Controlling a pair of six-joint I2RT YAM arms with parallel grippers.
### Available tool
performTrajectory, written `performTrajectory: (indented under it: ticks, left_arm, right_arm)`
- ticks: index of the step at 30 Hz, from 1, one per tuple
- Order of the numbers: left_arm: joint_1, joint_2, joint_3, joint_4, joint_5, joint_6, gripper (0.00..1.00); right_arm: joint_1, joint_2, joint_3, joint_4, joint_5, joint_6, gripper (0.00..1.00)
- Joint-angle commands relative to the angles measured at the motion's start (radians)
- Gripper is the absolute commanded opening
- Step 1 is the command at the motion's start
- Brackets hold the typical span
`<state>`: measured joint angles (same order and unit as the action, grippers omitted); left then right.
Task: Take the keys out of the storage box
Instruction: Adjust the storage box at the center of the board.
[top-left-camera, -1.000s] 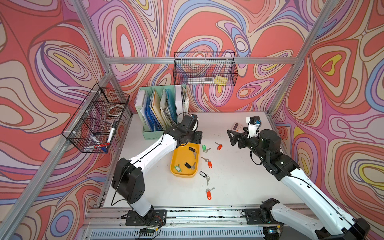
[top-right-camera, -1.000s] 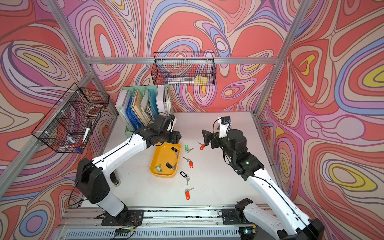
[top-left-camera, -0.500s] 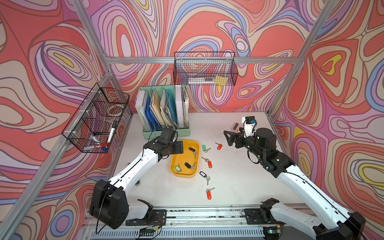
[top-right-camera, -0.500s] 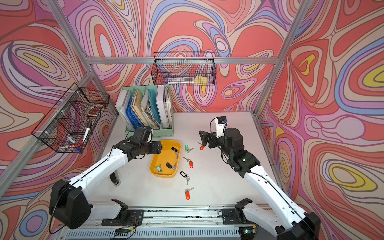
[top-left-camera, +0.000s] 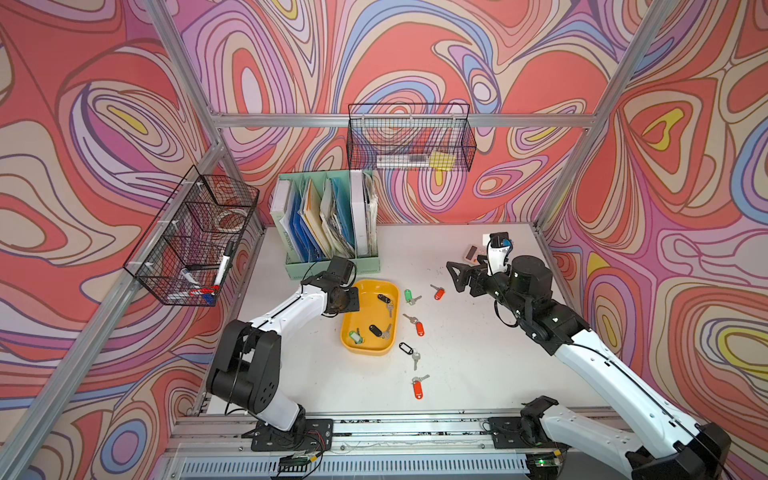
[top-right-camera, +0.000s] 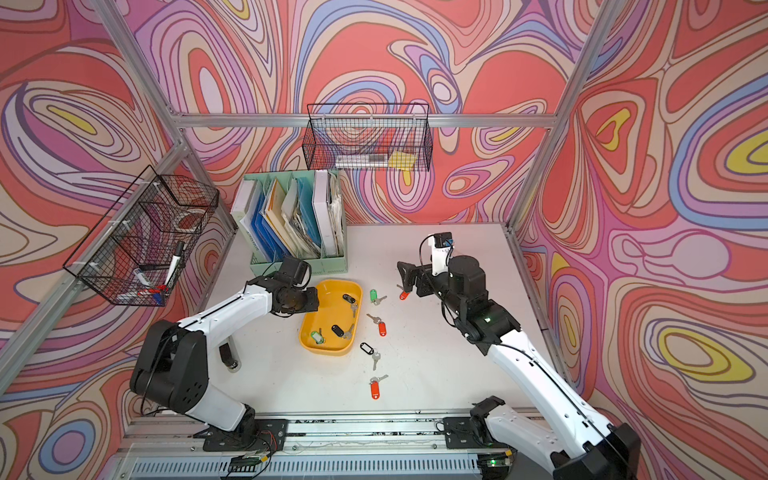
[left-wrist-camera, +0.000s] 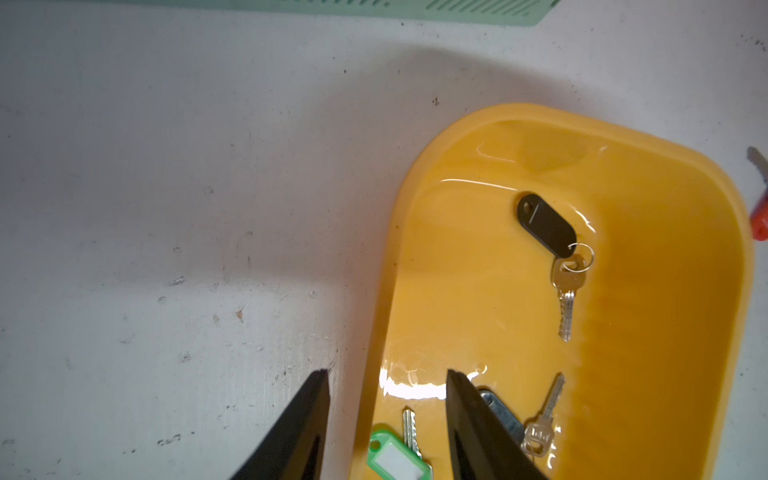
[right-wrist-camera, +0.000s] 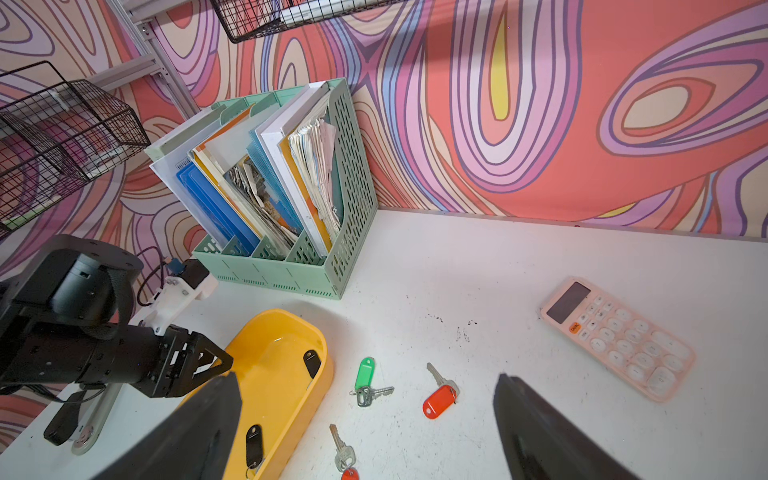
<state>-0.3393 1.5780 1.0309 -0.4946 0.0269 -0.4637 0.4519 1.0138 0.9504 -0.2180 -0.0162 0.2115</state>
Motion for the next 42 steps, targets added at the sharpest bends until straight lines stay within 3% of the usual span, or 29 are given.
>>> performTrajectory:
  ticks: [1,6,12,19,25,27,29,36,42]
  left_arm:
    - [0.006,0.022,-0.01,0.018,-0.001,0.013,0.35]
    - [0.011,0.049,-0.024,0.016,0.012,0.027,0.17]
    - [0.014,0.036,-0.052,0.021,0.038,0.013,0.04]
    - [0.014,-0.043,-0.089,-0.014,0.035,-0.036,0.02]
    - [0.014,-0.112,-0.149,-0.037,0.05,-0.094,0.02]
    - [0.015,-0.129,-0.163,-0.05,0.05,-0.102,0.05]
    - [0.015,-0.145,-0.177,-0.06,0.048,-0.11,0.15]
    - [0.015,-0.199,-0.202,-0.089,0.02,-0.131,0.36]
    - [0.014,-0.278,-0.268,-0.05,0.078,-0.188,0.49]
  right_arm:
    - [-0.005,-0.007,0.007,-0.004,0.002,0.005,0.98]
    - [-0.005,-0.001,0.004,-0.002,-0.001,0.004,0.98]
    - [-0.005,0.014,0.015,-0.007,-0.043,-0.005,0.98]
    - [-0.005,0.121,0.11,-0.099,-0.164,-0.027,0.97]
    - [0.0,0.302,0.26,-0.243,-0.34,-0.016,0.78]
    - [0.015,0.371,0.319,-0.309,-0.35,-0.021,0.71]
    - [0.049,0.442,0.38,-0.377,-0.332,-0.046,0.67]
    - [0.202,0.72,0.647,-0.615,-0.165,-0.118,0.57]
    - [0.284,0.961,0.865,-0.74,-0.059,-0.103,0.5]
